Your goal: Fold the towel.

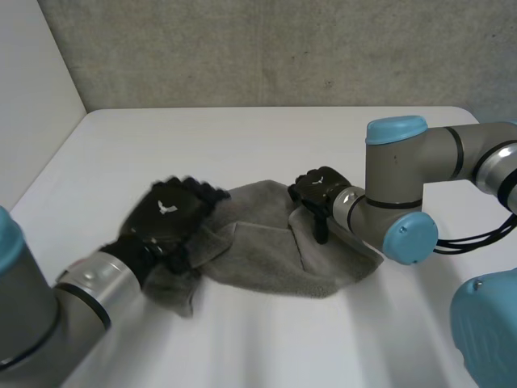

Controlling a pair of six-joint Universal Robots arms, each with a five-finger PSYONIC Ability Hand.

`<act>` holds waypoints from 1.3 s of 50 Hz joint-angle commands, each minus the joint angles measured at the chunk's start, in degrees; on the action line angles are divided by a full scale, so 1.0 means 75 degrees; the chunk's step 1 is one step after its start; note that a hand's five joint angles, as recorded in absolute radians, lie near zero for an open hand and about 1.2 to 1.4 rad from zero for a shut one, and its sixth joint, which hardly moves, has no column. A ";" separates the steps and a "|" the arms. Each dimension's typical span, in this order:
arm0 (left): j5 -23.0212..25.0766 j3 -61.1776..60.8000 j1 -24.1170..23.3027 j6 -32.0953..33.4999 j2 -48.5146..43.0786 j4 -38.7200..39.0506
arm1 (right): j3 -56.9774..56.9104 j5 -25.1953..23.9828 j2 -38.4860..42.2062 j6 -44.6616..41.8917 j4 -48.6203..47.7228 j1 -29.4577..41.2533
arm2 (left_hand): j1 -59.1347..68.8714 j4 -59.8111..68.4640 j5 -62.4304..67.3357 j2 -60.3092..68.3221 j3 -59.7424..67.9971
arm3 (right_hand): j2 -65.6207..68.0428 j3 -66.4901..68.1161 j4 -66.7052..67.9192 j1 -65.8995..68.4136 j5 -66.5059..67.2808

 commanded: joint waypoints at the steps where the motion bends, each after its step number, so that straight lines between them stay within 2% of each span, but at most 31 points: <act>1: -0.0404 0.0261 -0.0421 0.0032 -0.0994 0.0067 | -0.0204 0.0067 0.0086 0.0095 0.0185 0.0094 | 0.0552 0.0569 -0.0875 0.0496 0.0491 | 0.3919 0.3927 0.3934 0.3858 0.3852; 2: -0.0682 0.0412 -0.0421 0.0032 -0.1237 0.0067 | -0.0204 0.0067 0.0063 0.0176 0.0185 0.0117 | 0.0574 0.0592 -0.0853 0.0518 0.0513 | 0.5163 0.5171 0.5178 0.5102 0.5096; 3: -0.0685 0.0413 -0.0421 0.0032 -0.1240 0.0067 | -0.0204 0.0067 0.0063 0.0177 0.0185 0.0117 | 0.0574 0.0592 -0.0853 0.0518 0.0513 | 0.5175 0.5183 0.5190 0.5114 0.5108; 5: -0.1350 0.0798 -0.0456 0.0044 -0.1800 0.0055 | -0.0111 0.0044 -0.0205 0.0480 0.0115 0.0117 | 0.0552 0.0570 -0.0875 0.0496 0.0491 | 0.7555 0.7563 0.7570 0.7494 0.7488; 6: -0.1353 0.0800 -0.0456 0.0044 -0.1802 0.0055 | -0.0111 0.0044 -0.0207 0.0481 0.0115 0.0117 | 0.0552 0.0569 -0.0875 0.0496 0.0491 | 0.7567 0.7575 0.7582 0.7506 0.7500; 8: -0.2018 0.1255 -0.0515 0.0056 -0.2211 0.0044 | 0.0064 0.0032 -0.0743 0.1053 -0.0048 0.0036 | 0.0507 0.0525 -0.0919 0.0451 0.0446 | 0.7567 0.7575 0.7582 0.7506 0.7500; 9: -0.2021 0.1257 -0.0515 0.0056 -0.2213 0.0044 | 0.0065 0.0032 -0.0746 0.1056 -0.0049 0.0035 | 0.0507 0.0525 -0.0920 0.0451 0.0446 | 0.7567 0.7575 0.7582 0.7506 0.7500; 11: -0.2430 0.1665 -0.0503 -0.0014 -0.2539 0.0067 | 0.0450 -0.0003 -0.1317 0.1359 -0.0283 -0.0023 | 0.0418 0.0435 -0.1009 0.0361 0.0357 | 0.7567 0.7575 0.7582 0.7506 0.7500; 17: -0.2619 0.2288 -0.0515 -0.0015 -0.2998 0.0079 | 0.1214 -0.0038 -0.1988 0.1231 -0.0424 -0.0035 | 0.0395 0.0412 -0.1032 0.0339 0.0334 | 0.7567 0.7575 0.7582 0.7506 0.7500; 23: -0.2689 0.2945 -0.0515 0.0032 -0.3572 0.0055 | 0.2561 -0.0132 -0.2750 0.0599 -0.0530 -0.0129 | 0.0417 0.0435 -0.1010 0.0361 0.0356 | 0.7567 0.7575 0.7582 0.7506 0.7500; 28: -0.2701 0.3097 -0.0503 0.0067 -0.3783 0.0067 | 0.3405 -0.0249 -0.3160 0.0013 -0.0565 -0.0633 | 0.0552 0.0569 -0.0875 0.0496 0.0491 | 0.7567 0.7575 0.7582 0.7506 0.7500; 30: -0.2701 0.3260 -0.0492 0.0102 -0.3818 0.0067 | 0.3638 -0.0261 -0.3242 -0.0489 -0.0460 -0.0785 | 0.1598 0.1616 0.0172 0.1542 0.1537 | 0.7567 0.7575 0.7582 0.7506 0.7500; 33: -0.2701 0.3402 -0.0480 0.0173 -0.3830 0.0067 | 0.3651 -0.0238 -0.3242 -0.0808 -0.0401 -0.0809 | 0.2234 0.2251 0.0807 0.2178 0.2173 | 0.7567 0.7575 0.7582 0.7506 0.7500; 35: -0.2701 0.3845 -0.0422 0.0499 -0.3853 0.0055 | 0.3488 -0.0226 -0.3242 -0.1356 -0.0330 -0.0832 | 0.3549 0.3567 0.2123 0.3493 0.3488 | 0.7567 0.7575 0.7582 0.7506 0.7500; 39: -0.2701 0.4703 -0.0410 0.1063 -0.3888 0.0020 | 0.2889 -0.0167 -0.3253 -0.1405 -0.0776 -0.0773 | 0.4499 0.4517 0.3072 0.4443 0.4438 | 0.7567 0.7575 0.7582 0.7506 0.7500; 41: -0.2689 0.5845 -0.0375 0.1437 -0.3830 -0.0003 | 0.2387 -0.0167 -0.3439 -0.0986 -0.2674 -0.0727 | 0.5057 0.5074 0.3630 0.5000 0.4996 | 0.7567 0.7575 0.7582 0.7506 0.7500; 42: -0.2689 0.5851 -0.0374 0.1438 -0.3830 -0.0003 | 0.2385 -0.0167 -0.3441 -0.0984 -0.2686 -0.0727 | 0.5060 0.5077 0.3633 0.5004 0.4999 | 0.7567 0.7575 0.7582 0.7506 0.7500; 43: -0.2643 0.6385 -0.0340 0.1427 -0.3737 -0.0003 | 0.2548 -0.0132 -0.3893 -0.0589 -0.4171 -0.0727 | 0.5637 0.5655 0.4210 0.5581 0.5576 | 0.7567 0.7575 0.7582 0.7506 0.7500; 44: -0.2584 0.6889 -0.0328 0.1299 -0.3597 0.0043 | 0.2549 -0.0132 -0.3898 -0.0585 -0.4186 -0.0727 | 0.5821 0.5838 0.4394 0.5764 0.5759 | 0.7567 0.7575 0.7582 0.7506 0.7500; 46: -0.2549 0.7358 -0.0304 0.1066 -0.3398 0.0078 | 0.3296 0.0043 -0.5076 0.0394 -0.6926 -0.0785 | 0.5756 0.5773 0.4329 0.5700 0.5695 | 0.7567 0.7575 0.7582 0.7506 0.7500; 47: -0.2549 0.7363 -0.0304 0.1063 -0.3396 0.0079 | 0.3299 0.0044 -0.5082 0.0399 -0.6940 -0.0785 | 0.5755 0.5773 0.4328 0.5699 0.5694 | 0.7567 0.7575 0.7582 0.7506 0.7500; 48: -0.2467 0.7827 -0.0281 0.0657 -0.3164 0.0079 | 0.3578 0.0160 -0.5499 0.0724 -0.7590 -0.0820 | 0.5644 0.5662 0.4217 0.5588 0.5583 | 0.7567 0.7575 0.7582 0.7506 0.7500; 49: -0.2339 0.8249 -0.0211 0.0166 -0.2988 0.0067 | 0.3558 0.0196 -0.5573 0.0832 -0.7445 -0.0855 | 0.5643 0.5661 0.4216 0.5587 0.5582 | 0.7567 0.7575 0.7582 0.7506 0.7500; 50: -0.2338 0.8253 -0.0210 0.0161 -0.2986 0.0067 | 0.3557 0.0196 -0.5574 0.0833 -0.7444 -0.0856 | 0.5643 0.5661 0.4216 0.5587 0.5582 | 0.7567 0.7575 0.7582 0.7506 0.7500; 52: -0.1999 0.8884 -0.0024 -0.0679 -0.2997 -0.0143 | 0.3313 0.0115 -0.5259 0.0891 -0.6348 -0.0867 | 0.5643 0.5661 0.4216 0.5587 0.5582 | 0.7567 0.7575 0.7582 0.7506 0.7500; 53: -0.1998 0.8886 -0.0023 -0.0683 -0.2998 -0.0144 | 0.3311 0.0114 -0.5257 0.0891 -0.6342 -0.0867 | 0.5643 0.5661 0.4216 0.5587 0.5582 | 0.7567 0.7575 0.7582 0.7506 0.7500; 54: -0.1847 0.8956 0.0024 -0.0926 -0.3021 -0.0364 | 0.3253 -0.0002 -0.5095 0.0891 -0.5693 -0.0856 | 0.5599 0.5616 0.4172 0.5542 0.5538 | 0.7567 0.7575 0.7582 0.7506 0.7500; 58: -0.1494 0.8804 0.0094 -0.0964 -0.3150 -0.0929 | 0.3311 -0.0249 -0.4882 0.0786 -0.4748 -0.0785 | 0.5598 0.5616 0.4171 0.5542 0.5537 | 0.7567 0.7575 0.7582 0.7506 0.7500; 60: -0.1074 0.8361 0.0293 -0.0976 -0.3441 -0.1326 | 0.3474 -0.0541 -0.4719 0.0611 -0.4235 -0.0855 | 0.5442 0.5460 0.4016 0.5386 0.5381 | 0.7567 0.7575 0.7582 0.7506 0.7500; 65: -0.0768 0.7180 0.0352 -0.0987 -0.3712 -0.1527 | 0.4105 -0.0752 -0.4473 0.0353 -0.3917 -0.0961 | 0.4859 0.4877 0.3433 0.4803 0.4798 | 0.7567 0.7575 0.7582 0.7506 0.7500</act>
